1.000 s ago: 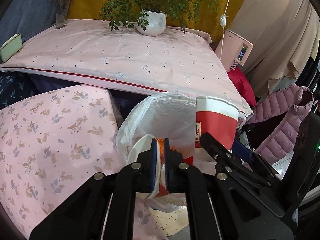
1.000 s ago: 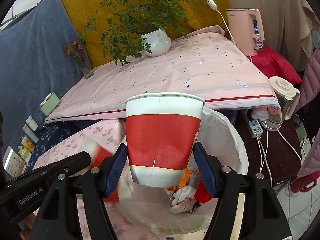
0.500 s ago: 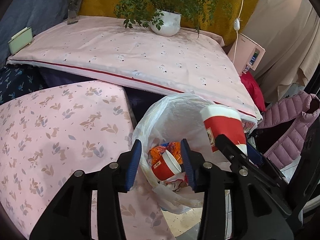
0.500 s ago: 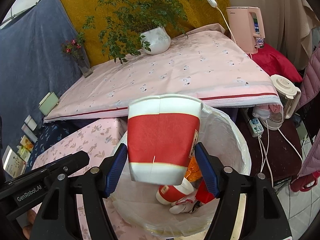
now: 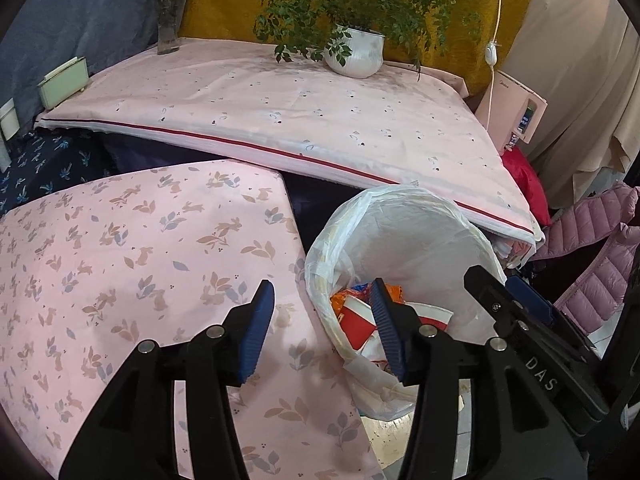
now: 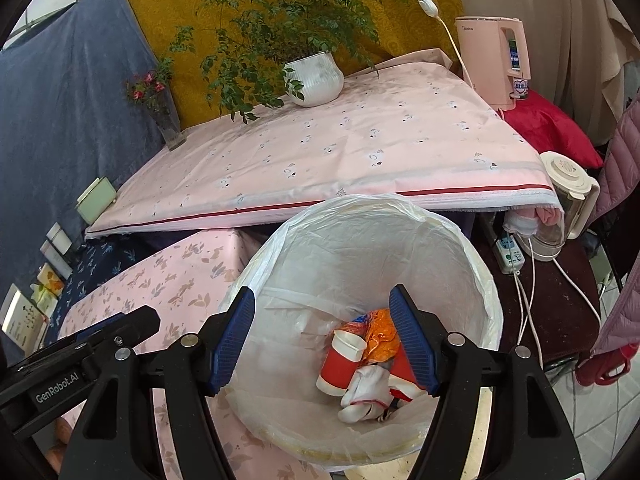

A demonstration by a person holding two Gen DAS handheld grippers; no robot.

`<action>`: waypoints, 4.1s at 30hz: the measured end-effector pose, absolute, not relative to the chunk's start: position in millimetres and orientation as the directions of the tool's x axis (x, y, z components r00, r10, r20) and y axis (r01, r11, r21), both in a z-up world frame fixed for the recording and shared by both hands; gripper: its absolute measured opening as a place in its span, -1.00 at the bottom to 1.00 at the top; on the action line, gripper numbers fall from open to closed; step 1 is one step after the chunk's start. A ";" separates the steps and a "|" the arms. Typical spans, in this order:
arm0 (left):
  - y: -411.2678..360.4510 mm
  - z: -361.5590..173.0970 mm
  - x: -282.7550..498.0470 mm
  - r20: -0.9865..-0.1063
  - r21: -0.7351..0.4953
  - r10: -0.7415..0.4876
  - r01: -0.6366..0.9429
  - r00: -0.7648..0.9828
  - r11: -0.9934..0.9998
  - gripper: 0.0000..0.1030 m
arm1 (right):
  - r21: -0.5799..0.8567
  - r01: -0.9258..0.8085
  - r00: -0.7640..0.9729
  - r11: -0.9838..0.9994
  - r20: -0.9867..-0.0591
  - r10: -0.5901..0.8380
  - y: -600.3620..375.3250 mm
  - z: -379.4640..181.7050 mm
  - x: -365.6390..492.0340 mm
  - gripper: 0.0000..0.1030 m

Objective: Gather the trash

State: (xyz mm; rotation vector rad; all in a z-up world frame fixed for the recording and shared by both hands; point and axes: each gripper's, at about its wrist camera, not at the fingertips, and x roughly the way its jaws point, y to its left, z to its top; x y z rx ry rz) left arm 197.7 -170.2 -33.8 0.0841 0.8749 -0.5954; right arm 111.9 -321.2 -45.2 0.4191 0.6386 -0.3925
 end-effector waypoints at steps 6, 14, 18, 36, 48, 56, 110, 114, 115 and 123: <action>-161.5 -34.7 191.1 -0.743 -0.143 -0.433 0.510 0.511 0.848 0.00 | 0.194 0.464 0.721 0.864 -0.649 -0.242 -310.6 -41.9 106.2 0.31; -147.3 -36.5 178.4 -0.740 -0.111 -0.401 0.489 0.540 0.865 0.25 | 0.095 0.441 0.695 0.892 -0.665 -0.273 -292.4 -38.0 96.8 0.47; -137.4 -38.4 170.4 -0.740 -0.089 -0.377 0.474 0.557 0.876 0.49 | 0.036 0.428 0.682 0.903 -0.668 -0.297 -281.7 -35.0 90.7 0.59; -97.0 -52.3 137.8 -0.743 -0.050 -0.278 0.363 0.609 0.931 0.80 | -0.081 0.391 0.637 0.917 -0.695 -0.333 -252.6 -42.2 60.5 0.87; -95.2 -47.5 122.6 -0.728 -0.019 -0.254 0.352 0.637 0.936 0.81 | -0.106 0.390 0.627 0.915 -0.696 -0.348 -249.8 -39.8 43.3 0.87; -98.2 -45.0 114.0 -0.719 0.003 -0.244 0.354 0.650 0.935 0.81 | -0.132 0.386 0.622 0.913 -0.694 -0.364 -245.0 -38.4 34.7 0.87; -82.0 -27.1 91.0 -0.696 -0.047 -0.256 0.314 0.670 0.948 0.81 | -0.153 0.390 0.644 0.908 -0.659 -0.388 -226.6 -16.6 14.3 0.87; -82.6 -27.2 89.5 -0.698 -0.050 -0.261 0.319 0.666 0.947 0.81 | -0.155 0.390 0.643 0.908 -0.659 -0.389 -225.9 -16.5 13.4 0.87; -82.7 -26.9 88.9 -0.697 -0.048 -0.260 0.319 0.669 0.947 0.81 | -0.154 0.390 0.643 0.908 -0.660 -0.388 -225.9 -16.6 13.5 0.87; -84.0 -25.0 86.0 -0.690 -0.037 -0.259 0.325 0.676 0.945 0.81 | -0.156 0.391 0.643 0.907 -0.659 -0.391 -224.3 -16.1 10.2 0.87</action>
